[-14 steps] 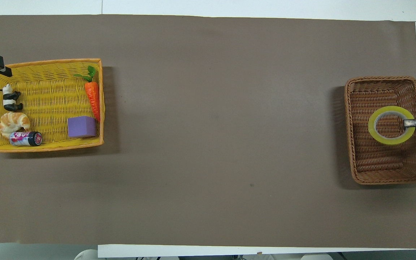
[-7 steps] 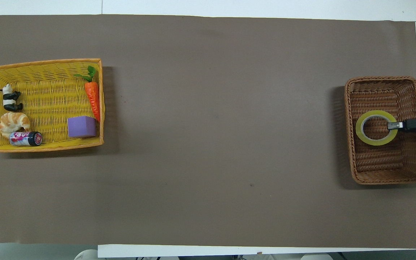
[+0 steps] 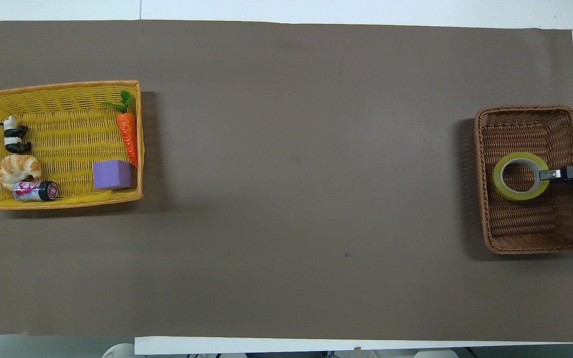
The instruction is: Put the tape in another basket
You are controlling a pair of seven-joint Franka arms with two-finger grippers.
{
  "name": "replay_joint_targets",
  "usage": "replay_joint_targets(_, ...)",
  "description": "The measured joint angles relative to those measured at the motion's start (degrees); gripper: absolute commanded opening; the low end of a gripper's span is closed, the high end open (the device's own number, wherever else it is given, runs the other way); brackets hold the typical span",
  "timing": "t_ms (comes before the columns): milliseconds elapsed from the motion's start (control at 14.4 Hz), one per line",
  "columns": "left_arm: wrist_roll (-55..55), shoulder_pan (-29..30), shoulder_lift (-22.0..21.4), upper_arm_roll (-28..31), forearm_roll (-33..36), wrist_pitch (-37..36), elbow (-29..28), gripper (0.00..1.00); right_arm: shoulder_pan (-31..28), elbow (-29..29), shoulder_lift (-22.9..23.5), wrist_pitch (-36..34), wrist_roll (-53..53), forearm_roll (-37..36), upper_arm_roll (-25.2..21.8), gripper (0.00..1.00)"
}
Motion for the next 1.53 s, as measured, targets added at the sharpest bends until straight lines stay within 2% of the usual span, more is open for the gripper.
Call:
replay_joint_targets(208, 0.0, -0.01, -2.05, 0.0, 0.03, -0.19, -1.45, 1.0, 5.72, 1.28, -6.51, 5.77, 0.88, -13.08, 0.31, 1.0)
replay_joint_targets(347, 0.0, -0.02, -3.69, 0.0, 0.03, -0.33, -3.51, 1.0, 11.66, 2.42, -12.72, 6.59, 7.29, -22.28, 0.41, 1.0)
replay_joint_targets(486, 0.01, -0.02, -4.62, -0.01, 0.03, -0.28, -5.26, 1.0, 16.36, 3.18, -17.89, 5.42, 18.0, -29.29, 0.52, 1.0)
replay_joint_targets(694, 0.03, -0.02, -4.77, -0.01, 0.03, -0.25, -6.25, 1.0, 20.23, 4.03, -23.78, -0.14, 30.52, -34.15, 0.65, 1.0)
replay_joint_targets(902, 0.03, -0.03, -4.77, -0.01, 0.03, -0.24, -6.99, 1.0, 23.83, 7.32, -25.9, -6.12, 34.58, -35.98, 0.72, 1.0)
replay_joint_targets(1318, 0.03, -0.06, -4.77, 0.07, 0.03, -0.24, -7.19, 1.0, 30.13, 9.29, -26.09, -8.29, 39.86, -36.8, 1.04, 1.0)
replay_joint_targets(1526, 0.03, 0.0, -4.77, 0.46, 0.04, -0.28, -7.25, 1.0, 32.0, 9.82, -26.29, -9.77, 41.96, -37.01, -0.39, 1.0)
